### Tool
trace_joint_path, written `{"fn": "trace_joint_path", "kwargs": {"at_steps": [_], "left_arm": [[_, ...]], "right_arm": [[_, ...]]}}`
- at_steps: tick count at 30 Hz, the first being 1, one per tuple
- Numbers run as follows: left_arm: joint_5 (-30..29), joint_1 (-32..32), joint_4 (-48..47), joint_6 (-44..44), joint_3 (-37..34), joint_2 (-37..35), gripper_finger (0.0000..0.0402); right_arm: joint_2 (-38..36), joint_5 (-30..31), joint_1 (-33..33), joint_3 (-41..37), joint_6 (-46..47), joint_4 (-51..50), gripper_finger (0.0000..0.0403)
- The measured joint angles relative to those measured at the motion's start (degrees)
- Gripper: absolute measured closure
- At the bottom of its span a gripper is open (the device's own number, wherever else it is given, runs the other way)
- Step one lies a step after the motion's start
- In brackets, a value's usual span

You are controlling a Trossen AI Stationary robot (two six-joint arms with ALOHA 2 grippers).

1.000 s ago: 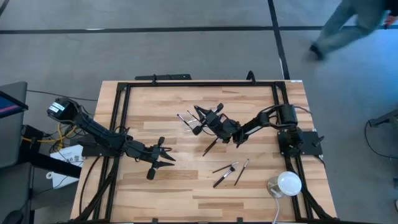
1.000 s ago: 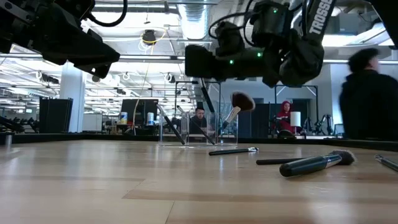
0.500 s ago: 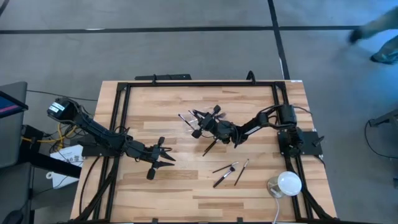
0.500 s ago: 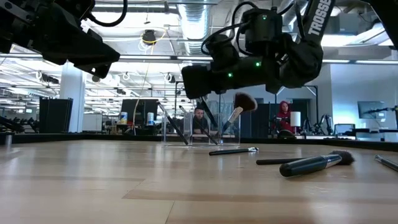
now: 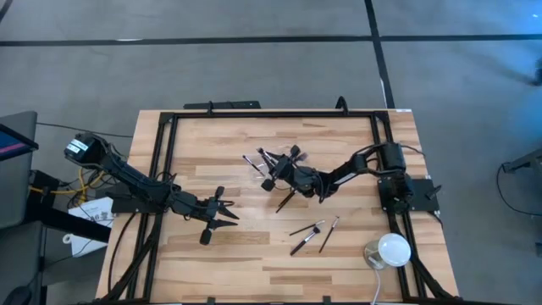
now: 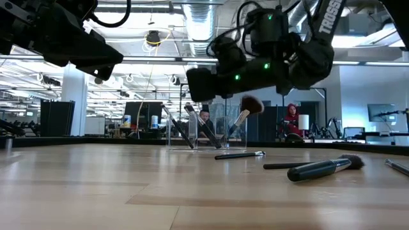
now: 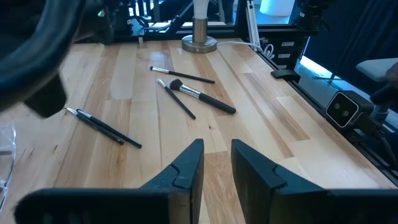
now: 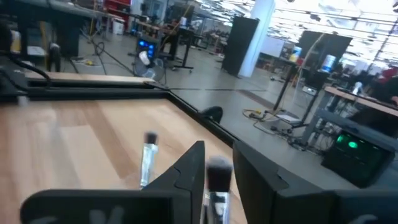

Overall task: Put items in baskets/containers
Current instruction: Put the eyeshadow brush into the transparent organizer

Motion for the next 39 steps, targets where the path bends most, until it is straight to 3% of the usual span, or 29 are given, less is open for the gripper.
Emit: {"fn": "trace_joint_path", "kwargs": {"at_steps": [5, 12, 16, 20, 28, 31, 39], "left_arm": [[0.0, 0.0, 0.0, 0.0, 0.0, 0.0, 0.0323], [0.0, 0.0, 0.0, 0.0, 0.0, 0.0, 0.0323], [0.0, 0.0, 0.0, -0.2, 0.0, 0.0, 0.0323], [0.0, 0.0, 0.0, -0.2, 0.0, 0.0, 0.0323], [0.0, 0.0, 0.1, -0.2, 0.0, 0.0, 0.0323], [0.0, 0.0, 0.2, -0.2, 0.0, 0.0, 0.0323], [0.0, 0.0, 0.1, -3.1, 0.0, 0.0, 0.0323]], "right_arm": [[-6.2, -0.8, 4.3, 0.2, 1.0, -8.6, 0.0301], [-22.2, -8.4, 11.4, 0.2, 10.1, -35.7, 0.0261], [-29.5, -14.8, 13.4, 0.3, 24.7, -52.8, 0.0233], [-34.1, -20.6, 14.3, 0.3, 47.3, -68.0, 0.0215], [-36.6, -38.3, 14.4, 0.3, 88.0, -93.4, 0.0211], [-35.8, -42.6, 14.4, 0.3, 97.4, -99.1, 0.0220], [-33.3, -46.2, 15.3, 0.3, 117.8, -108.0, 0.0236]]}}
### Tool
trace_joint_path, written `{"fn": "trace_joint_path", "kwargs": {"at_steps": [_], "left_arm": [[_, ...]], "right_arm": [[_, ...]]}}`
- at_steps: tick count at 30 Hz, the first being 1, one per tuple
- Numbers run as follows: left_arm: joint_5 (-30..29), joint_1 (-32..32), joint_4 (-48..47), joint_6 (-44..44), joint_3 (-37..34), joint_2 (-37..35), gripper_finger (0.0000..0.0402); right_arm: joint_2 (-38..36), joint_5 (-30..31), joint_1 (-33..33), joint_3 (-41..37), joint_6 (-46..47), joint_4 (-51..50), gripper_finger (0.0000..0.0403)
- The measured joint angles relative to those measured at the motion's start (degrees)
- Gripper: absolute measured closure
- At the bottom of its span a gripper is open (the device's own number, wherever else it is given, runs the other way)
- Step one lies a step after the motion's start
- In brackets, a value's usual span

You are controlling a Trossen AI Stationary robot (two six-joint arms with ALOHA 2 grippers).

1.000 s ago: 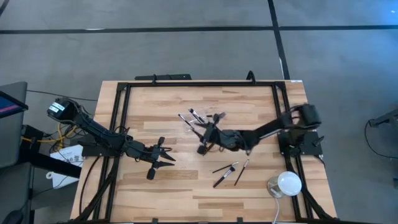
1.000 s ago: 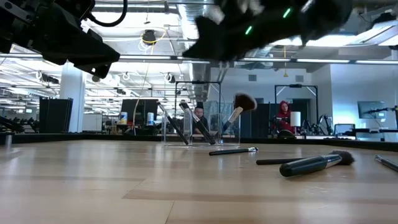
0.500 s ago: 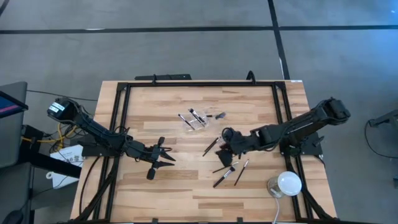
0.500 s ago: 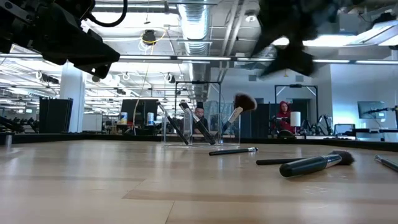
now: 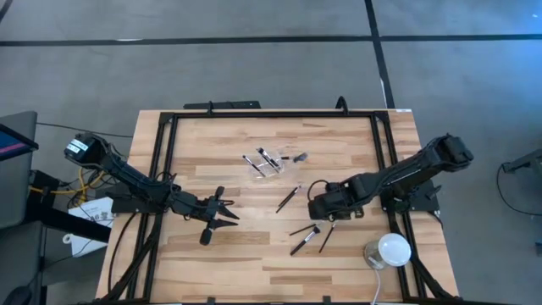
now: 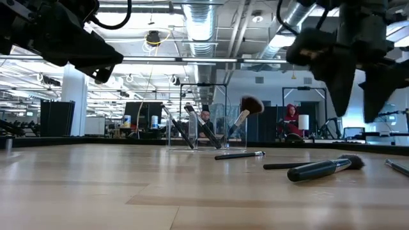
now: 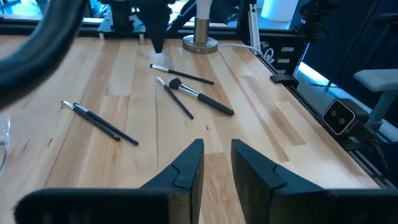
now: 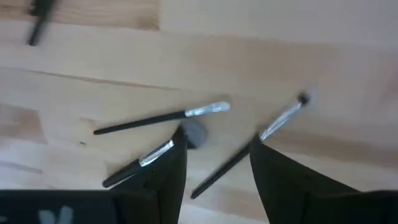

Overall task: Put items in baskets/containers
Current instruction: Put the eyeshadow brush into the transparent organizer

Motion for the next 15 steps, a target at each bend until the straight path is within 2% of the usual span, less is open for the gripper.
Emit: {"fn": "trace_joint_path", "kwargs": {"at_steps": [9, 12, 15], "left_arm": [[0.1, -0.1, -0.3, 0.1, -1.3, 0.9, 0.0323], [0.0, -0.1, -0.3, 0.1, -1.9, 1.1, 0.0323], [0.0, -0.1, -0.2, 0.1, -1.9, 1.5, 0.0323]], "right_arm": [[6.8, -7.2, 2.1, -0.6, 6.2, -1.9, 0.0235], [9.7, -6.7, 2.1, -0.6, 6.1, -2.1, 0.0236], [11.3, -3.2, 1.1, -0.6, 3.5, -1.5, 0.0236]]}}
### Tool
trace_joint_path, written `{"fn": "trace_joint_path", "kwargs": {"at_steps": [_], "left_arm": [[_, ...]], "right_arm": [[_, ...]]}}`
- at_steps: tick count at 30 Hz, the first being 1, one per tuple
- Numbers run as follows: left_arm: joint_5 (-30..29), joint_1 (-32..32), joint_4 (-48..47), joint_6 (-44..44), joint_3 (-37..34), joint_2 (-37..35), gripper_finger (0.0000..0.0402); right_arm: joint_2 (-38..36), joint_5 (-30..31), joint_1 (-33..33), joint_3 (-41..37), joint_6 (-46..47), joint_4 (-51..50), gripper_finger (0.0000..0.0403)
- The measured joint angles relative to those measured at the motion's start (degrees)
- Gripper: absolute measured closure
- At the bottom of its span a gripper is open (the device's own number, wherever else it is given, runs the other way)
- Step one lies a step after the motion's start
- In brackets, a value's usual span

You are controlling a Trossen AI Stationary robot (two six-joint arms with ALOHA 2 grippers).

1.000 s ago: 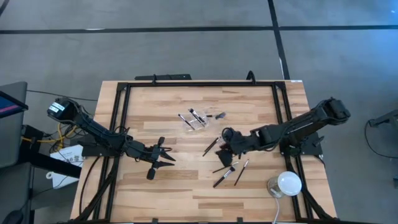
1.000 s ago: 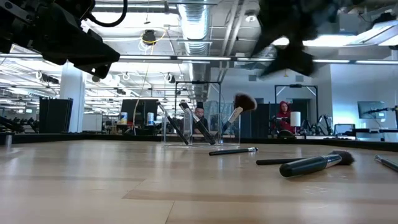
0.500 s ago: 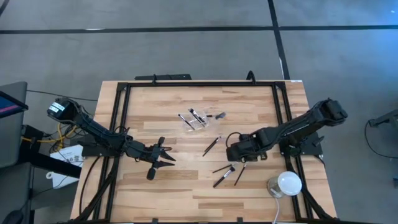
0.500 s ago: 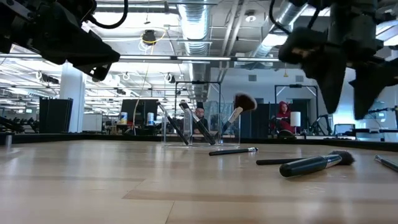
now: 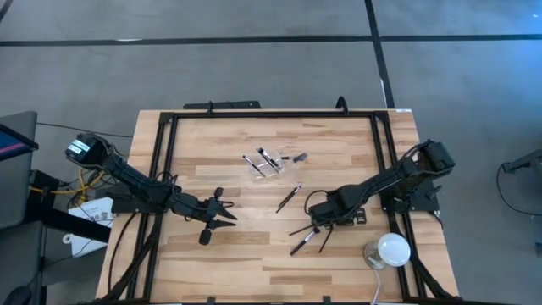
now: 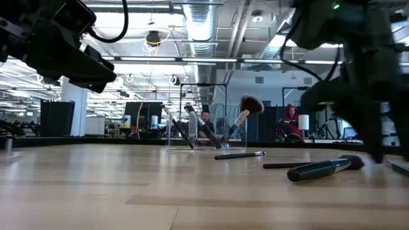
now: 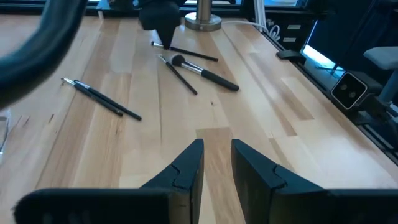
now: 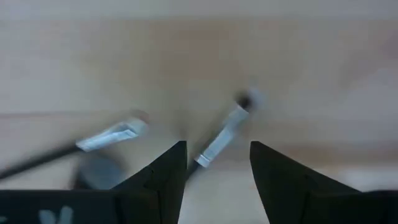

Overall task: Put items in baskets/containers
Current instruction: Put the eyeshadow brush into the transparent organizer

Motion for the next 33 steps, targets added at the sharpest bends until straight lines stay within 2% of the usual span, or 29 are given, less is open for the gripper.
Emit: {"fn": "trace_joint_path", "kwargs": {"at_steps": [3, 9, 20, 26, 29, 33], "left_arm": [[0.0, 0.0, 0.2, 0.0, 0.0, 0.0, 0.0323], [0.0, 0.0, 0.7, 0.0, 0.0, 0.0, 0.0323], [0.0, 0.0, 0.7, 0.0, 0.0, 0.0, 0.0323], [0.0, 0.0, 0.7, 0.0, 0.0, 0.0, 0.0323], [0.0, 0.0, 0.7, 0.0, 0.0, 0.0, 0.0323], [0.0, 0.0, 0.7, 0.0, 0.0, 0.0, 0.0323]], "right_arm": [[0.7, 3.2, -1.6, 0.0, -3.7, 0.6, 0.0236], [3.0, 2.0, -3.9, 0.3, -11.6, 0.7, 0.0250], [3.7, 8.3, -3.4, 0.4, -20.1, 2.2, 0.0391], [2.9, 12.0, -3.2, 0.4, -23.8, 2.4, 0.0382], [2.4, 15.1, -3.2, 1.1, -26.3, 2.5, 0.0391], [2.8, 25.0, -3.9, 2.0, -30.3, 4.5, 0.0397]]}}
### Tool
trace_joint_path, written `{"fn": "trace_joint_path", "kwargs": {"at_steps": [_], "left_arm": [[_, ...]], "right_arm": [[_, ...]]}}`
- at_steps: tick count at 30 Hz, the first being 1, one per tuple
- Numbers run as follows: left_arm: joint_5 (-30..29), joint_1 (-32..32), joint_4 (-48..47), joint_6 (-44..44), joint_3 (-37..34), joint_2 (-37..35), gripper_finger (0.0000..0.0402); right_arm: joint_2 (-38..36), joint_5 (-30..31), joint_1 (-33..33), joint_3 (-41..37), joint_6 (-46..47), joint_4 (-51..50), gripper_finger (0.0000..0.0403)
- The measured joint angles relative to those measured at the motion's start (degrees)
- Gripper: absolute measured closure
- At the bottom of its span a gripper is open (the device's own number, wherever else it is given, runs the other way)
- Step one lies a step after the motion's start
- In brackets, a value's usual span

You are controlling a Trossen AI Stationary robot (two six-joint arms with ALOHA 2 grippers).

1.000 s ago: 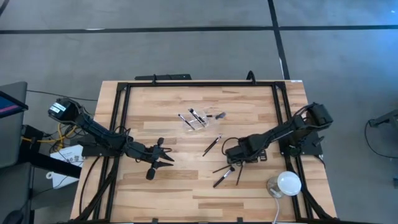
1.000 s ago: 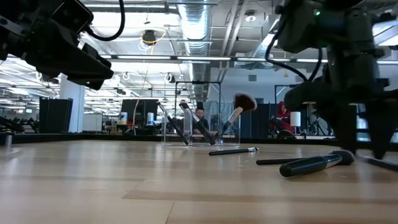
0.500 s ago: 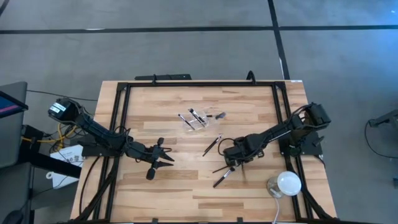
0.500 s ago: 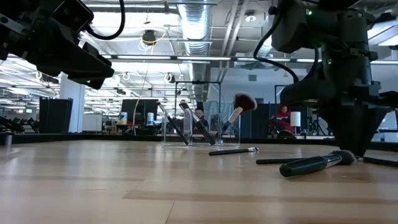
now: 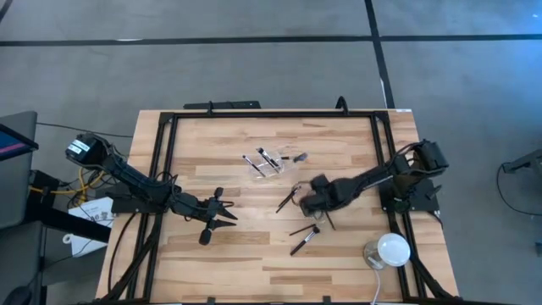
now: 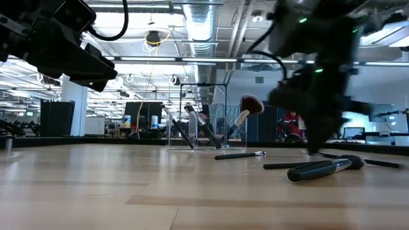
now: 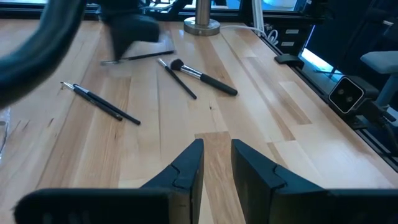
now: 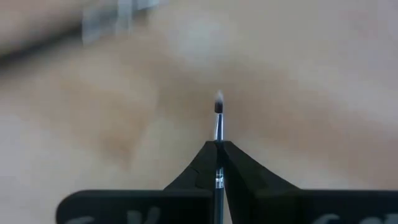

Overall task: Put items in baskets/containers
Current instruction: Put the eyeshadow brush into the transparent organizer

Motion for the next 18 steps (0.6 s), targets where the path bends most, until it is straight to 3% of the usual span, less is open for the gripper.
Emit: {"fn": "trace_joint_path", "kwargs": {"at_steps": [9, 15, 18], "left_arm": [[0.0, 0.0, 0.1, 0.0, 0.0, 0.0, 0.0323], [0.0, 0.0, 0.1, 0.0, 0.0, 0.0, 0.0323], [0.0, 0.0, 0.1, 0.0, 0.0, 0.0, 0.0323]], "right_arm": [[-0.1, 6.3, -3.1, 0.1, -8.8, 11.3, 0.0403], [-0.2, 5.8, -5.1, 0.4, -16.0, 21.8, 0.0402], [-0.2, 5.7, -6.4, 2.7, -19.1, 22.4, 0.0402]]}}
